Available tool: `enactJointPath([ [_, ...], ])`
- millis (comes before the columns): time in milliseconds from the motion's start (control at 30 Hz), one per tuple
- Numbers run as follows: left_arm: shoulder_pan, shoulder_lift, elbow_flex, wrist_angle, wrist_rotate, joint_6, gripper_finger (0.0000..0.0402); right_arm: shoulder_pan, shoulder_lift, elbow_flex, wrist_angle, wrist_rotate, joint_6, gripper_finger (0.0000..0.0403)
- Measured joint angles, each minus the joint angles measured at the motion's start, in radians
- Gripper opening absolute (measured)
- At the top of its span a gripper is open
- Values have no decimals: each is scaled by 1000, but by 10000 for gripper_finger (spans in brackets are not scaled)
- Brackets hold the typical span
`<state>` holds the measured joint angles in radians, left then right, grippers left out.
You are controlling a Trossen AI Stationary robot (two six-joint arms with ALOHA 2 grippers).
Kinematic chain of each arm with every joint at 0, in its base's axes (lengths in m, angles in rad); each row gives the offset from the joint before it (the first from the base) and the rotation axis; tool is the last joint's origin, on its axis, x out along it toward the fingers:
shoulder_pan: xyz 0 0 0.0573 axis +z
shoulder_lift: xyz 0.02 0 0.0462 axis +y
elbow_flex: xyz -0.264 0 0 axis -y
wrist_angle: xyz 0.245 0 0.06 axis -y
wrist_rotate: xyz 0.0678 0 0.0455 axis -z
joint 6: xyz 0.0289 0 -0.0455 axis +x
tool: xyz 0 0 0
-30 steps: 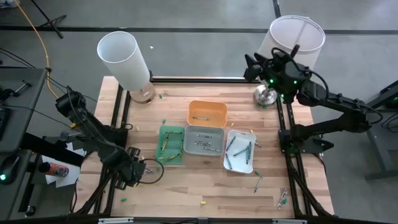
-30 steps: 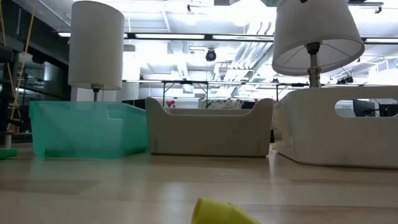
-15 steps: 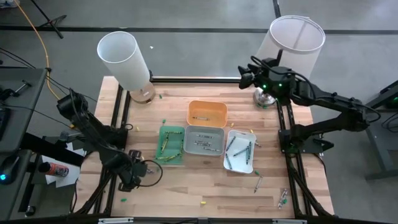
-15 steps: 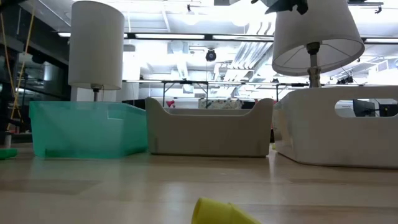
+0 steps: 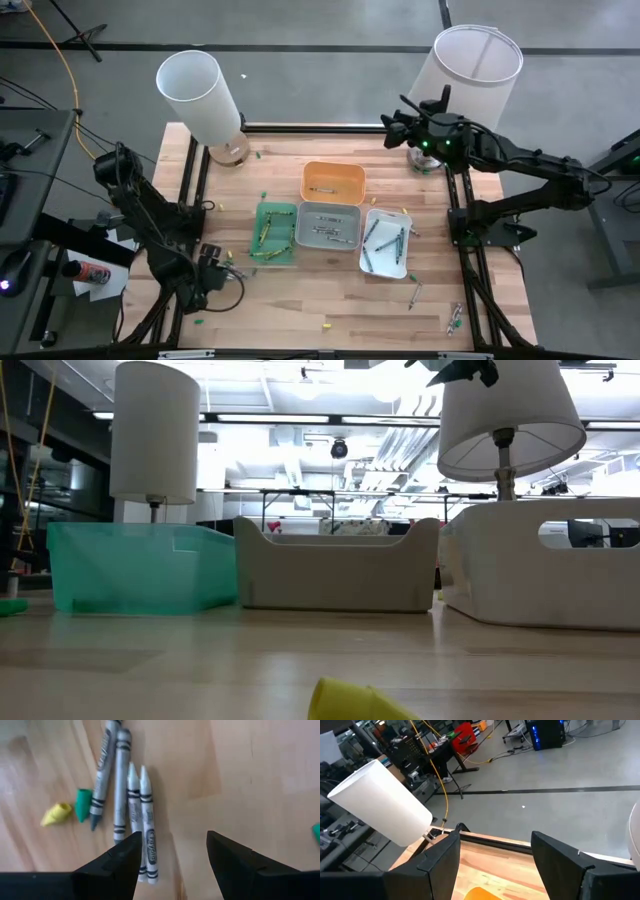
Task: Sort crayons
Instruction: Put the white crayon into the gray bin
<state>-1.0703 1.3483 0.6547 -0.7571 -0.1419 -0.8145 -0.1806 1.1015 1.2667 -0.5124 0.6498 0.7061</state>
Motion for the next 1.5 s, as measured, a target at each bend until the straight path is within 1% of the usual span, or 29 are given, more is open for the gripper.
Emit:
enactJointPath([
  [167,-27,0,-35,28,7,-54,209,0,0,0,-1,0,49,236],
  [300,-46,0,-52,57,1,-41,209,0,0,0,-17,0,54,236],
  [467,-46,0,-64,65,17,-44,209,0,0,0,-31,0,54,236],
  [600,-47,0,-80,105,64,-41,209,0,0,0,-32,0,54,236],
  [733,-46,-5,-104,145,69,-86,209,0,0,0,-34,0,56,236],
  [867,-30,-5,-112,148,63,-127,206,0,0,0,-38,0,54,236],
  [933,-22,-4,-112,143,61,-127,194,0,3,0,-41,1,54,236],
  [1000,-14,-4,-112,139,53,-132,168,0,4,0,-45,1,52,236],
  [1067,-3,-4,-114,131,43,-139,129,0,4,0,-46,1,46,236],
  [1200,18,-4,-114,124,65,-177,28,0,4,0,-47,0,84,236],
  [1233,18,-3,-114,126,69,-189,15,0,4,0,-47,0,95,236],
  [1400,16,-31,-99,133,66,-205,4,0,5,0,-48,0,99,236],
  [1500,12,-104,-63,199,65,-164,2,0,5,0,-48,0,98,236],
])
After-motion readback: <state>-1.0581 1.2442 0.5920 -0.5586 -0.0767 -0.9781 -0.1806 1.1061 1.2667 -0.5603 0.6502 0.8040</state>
